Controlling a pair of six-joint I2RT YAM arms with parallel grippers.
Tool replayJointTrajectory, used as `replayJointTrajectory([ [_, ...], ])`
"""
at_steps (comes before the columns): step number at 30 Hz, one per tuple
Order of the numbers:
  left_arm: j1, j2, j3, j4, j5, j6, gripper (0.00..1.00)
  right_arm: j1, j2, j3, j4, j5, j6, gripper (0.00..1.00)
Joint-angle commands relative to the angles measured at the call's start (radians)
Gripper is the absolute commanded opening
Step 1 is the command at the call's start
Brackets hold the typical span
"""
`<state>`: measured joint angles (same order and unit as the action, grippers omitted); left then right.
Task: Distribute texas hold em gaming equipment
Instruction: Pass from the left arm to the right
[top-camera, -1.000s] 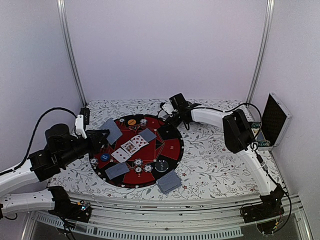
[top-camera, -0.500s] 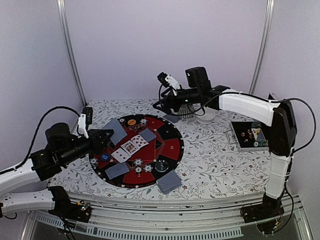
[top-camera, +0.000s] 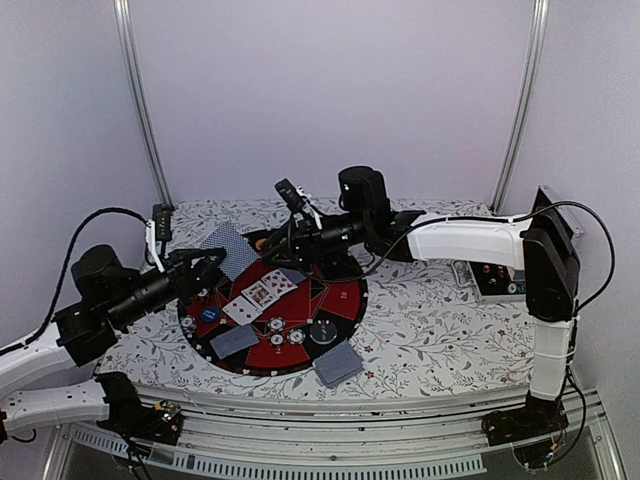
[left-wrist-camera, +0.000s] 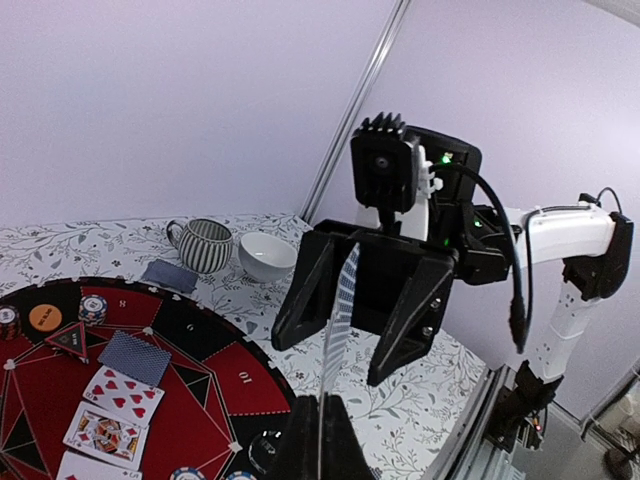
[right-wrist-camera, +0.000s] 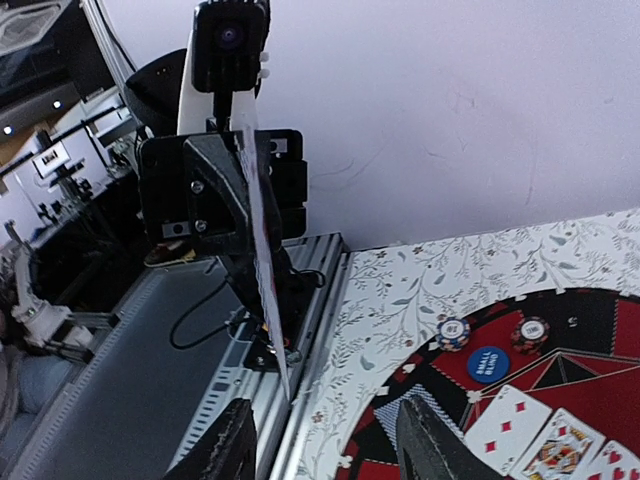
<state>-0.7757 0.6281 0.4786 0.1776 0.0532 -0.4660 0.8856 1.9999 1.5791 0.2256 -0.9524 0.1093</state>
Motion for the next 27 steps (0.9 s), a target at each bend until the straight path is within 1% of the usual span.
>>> replayJointTrajectory([
  [1, 0.008, 0.003, -0.017, 0.041, 0.035, -0.009, 0.00, 0.011, 0.053, 0.059, 0.084, -0.137, 0.109, 0.45],
  [5, 0.008, 0.013, -0.014, 0.042, 0.040, -0.008, 0.00, 0.018, 0.074, 0.069, 0.125, -0.136, 0.157, 0.41],
  [7, 0.009, 0.016, -0.012, 0.048, 0.044, -0.006, 0.00, 0.025, 0.081, 0.075, 0.123, -0.115, 0.162, 0.36],
  [10, 0.009, 0.023, -0.012, 0.052, 0.048, -0.006, 0.00, 0.033, 0.099, 0.094, 0.124, -0.112, 0.175, 0.22],
  [11, 0.009, 0.025, -0.011, 0.054, 0.048, -0.006, 0.00, 0.035, 0.103, 0.096, 0.123, -0.113, 0.177, 0.11],
  [12, 0.008, 0.028, -0.012, 0.055, 0.049, -0.008, 0.00, 0.037, 0.104, 0.097, 0.122, -0.113, 0.179, 0.04],
  [14, 0.009, 0.031, -0.011, 0.051, 0.050, -0.006, 0.00, 0.036, 0.099, 0.089, 0.124, -0.108, 0.178, 0.01],
  [18, 0.007, 0.027, -0.010, 0.019, 0.015, -0.003, 0.00, 0.020, 0.071, 0.068, 0.123, -0.089, 0.180, 0.01],
  [19, 0.009, 0.027, -0.006, -0.003, -0.028, -0.004, 0.08, 0.008, 0.065, 0.063, 0.122, -0.086, 0.190, 0.01],
  [20, 0.008, 0.029, 0.002, -0.040, -0.079, -0.011, 0.36, -0.007, 0.058, 0.055, 0.118, -0.077, 0.210, 0.01],
  [21, 0.008, 0.034, 0.015, -0.093, -0.153, -0.022, 0.66, -0.026, 0.051, 0.046, 0.102, -0.060, 0.219, 0.01],
  [22, 0.008, 0.040, 0.027, -0.147, -0.225, -0.030, 0.93, -0.049, 0.043, 0.040, 0.067, -0.037, 0.223, 0.01],
  [23, 0.009, 0.047, 0.038, -0.196, -0.284, -0.037, 0.97, -0.073, 0.042, 0.042, 0.017, -0.012, 0.211, 0.01],
  [25, 0.009, 0.054, 0.055, -0.275, -0.364, -0.049, 0.98, -0.131, 0.057, 0.072, -0.176, 0.054, 0.184, 0.01],
  [27, 0.010, 0.049, 0.059, -0.322, -0.405, -0.056, 0.98, -0.196, 0.115, 0.143, -0.400, 0.150, 0.132, 0.01],
])
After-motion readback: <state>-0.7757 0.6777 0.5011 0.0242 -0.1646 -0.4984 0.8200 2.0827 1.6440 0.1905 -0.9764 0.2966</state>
